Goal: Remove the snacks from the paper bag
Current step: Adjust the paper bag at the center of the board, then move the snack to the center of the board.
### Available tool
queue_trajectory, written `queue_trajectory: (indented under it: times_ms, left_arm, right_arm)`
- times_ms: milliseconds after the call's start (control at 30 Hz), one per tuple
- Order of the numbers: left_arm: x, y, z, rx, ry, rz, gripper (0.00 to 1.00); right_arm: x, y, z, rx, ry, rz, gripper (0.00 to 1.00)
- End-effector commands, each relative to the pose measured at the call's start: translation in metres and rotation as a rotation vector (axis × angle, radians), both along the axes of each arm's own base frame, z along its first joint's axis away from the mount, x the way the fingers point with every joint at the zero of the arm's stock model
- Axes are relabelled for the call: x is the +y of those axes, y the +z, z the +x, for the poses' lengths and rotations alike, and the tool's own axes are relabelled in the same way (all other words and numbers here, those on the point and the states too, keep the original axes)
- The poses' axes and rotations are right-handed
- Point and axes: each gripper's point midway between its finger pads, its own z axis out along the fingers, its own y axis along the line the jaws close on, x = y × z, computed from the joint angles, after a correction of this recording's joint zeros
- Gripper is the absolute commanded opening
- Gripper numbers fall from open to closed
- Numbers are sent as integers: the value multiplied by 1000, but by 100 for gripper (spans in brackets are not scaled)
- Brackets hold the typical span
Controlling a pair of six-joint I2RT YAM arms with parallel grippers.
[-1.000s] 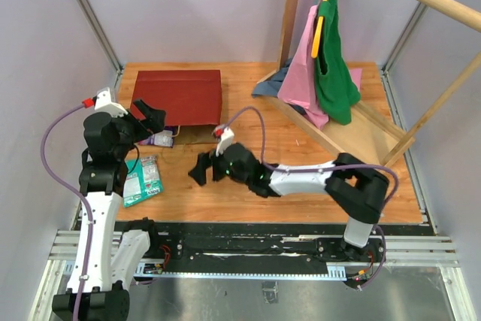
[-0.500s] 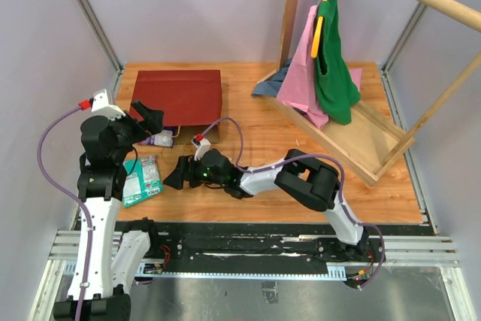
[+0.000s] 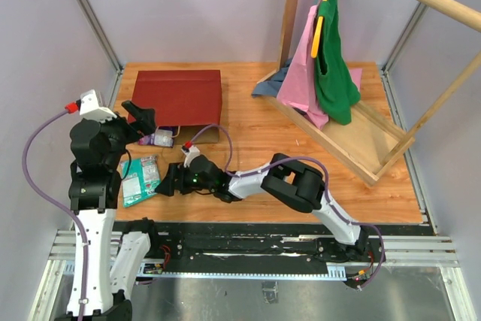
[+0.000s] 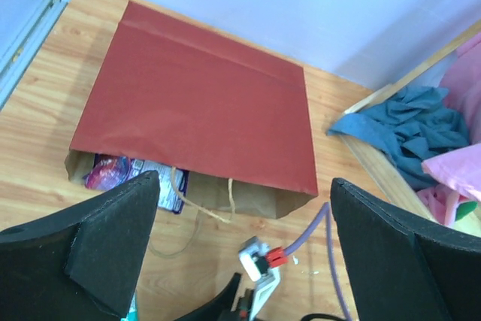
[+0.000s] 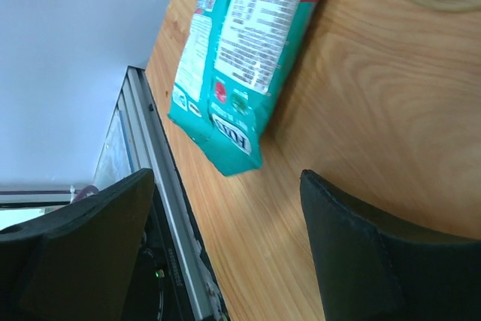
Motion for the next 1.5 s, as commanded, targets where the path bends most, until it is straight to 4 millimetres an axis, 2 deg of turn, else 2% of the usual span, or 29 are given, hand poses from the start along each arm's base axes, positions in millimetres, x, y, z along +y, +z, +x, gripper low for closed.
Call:
queue_trajectory:
  times_ms: [0, 167, 200, 400, 467, 633, 667, 833, 1033, 1100, 1133, 1200, 1267, 1300, 1367, 1467]
  left_arm:
    - [-7, 30, -11, -56, -36, -8, 100]
    - [-33, 38, -14, -84, -165, -86, 100]
    - [-36, 37, -15, -83, -181, -95, 100]
    - [-38, 31, -16, -70, -194, -91, 100]
    - [-38, 32, -17, -71, -197, -86, 100]
    - [-39, 30, -15, -65, -202, -81, 100]
    - [-39, 30, -15, -64, -203, -78, 100]
    - [-37, 29, -16, -60, -196, -65, 100]
    - [-33, 32, -14, -65, -176, -55, 100]
    - [-34, 31, -12, -66, -178, -62, 100]
    - [-34, 28, -10, -62, -181, -70, 100]
    - [-36, 23, -7, -59, -189, -85, 100]
    - [-38, 15, -2, -45, -195, -98, 100]
    - [-37, 10, 0, -37, -194, -103, 100]
    - [-37, -2, 6, -22, -190, -121, 100]
    - [-43, -22, 14, 10, -213, -164, 100]
  right_arm:
    - [20, -23, -23, 41, 58, -38, 79]
    - [52, -30, -40, 67, 122, -54, 78]
    - [54, -34, -38, 69, 114, -68, 73]
    - [66, -44, -30, 78, 107, -99, 64]
    - [68, -46, -29, 81, 115, -113, 57]
    - [73, -44, -31, 71, 144, -108, 5]
    - [73, -43, -31, 70, 145, -110, 1]
    - [64, -32, -24, 28, 126, -107, 1]
    - [18, 0, 6, -21, 30, -82, 1]
    - [-1, 9, 9, -37, 21, -88, 1]
    - [-10, 21, 8, -62, 27, -81, 1]
    - [-33, 25, 2, -85, 40, -103, 1]
    - [-63, 22, -6, -100, 45, -136, 1]
    - [-79, 27, -9, -116, 46, -143, 1]
    - [-118, 22, -15, -140, 34, -209, 1]
    - [-168, 31, -14, -238, 21, -342, 1]
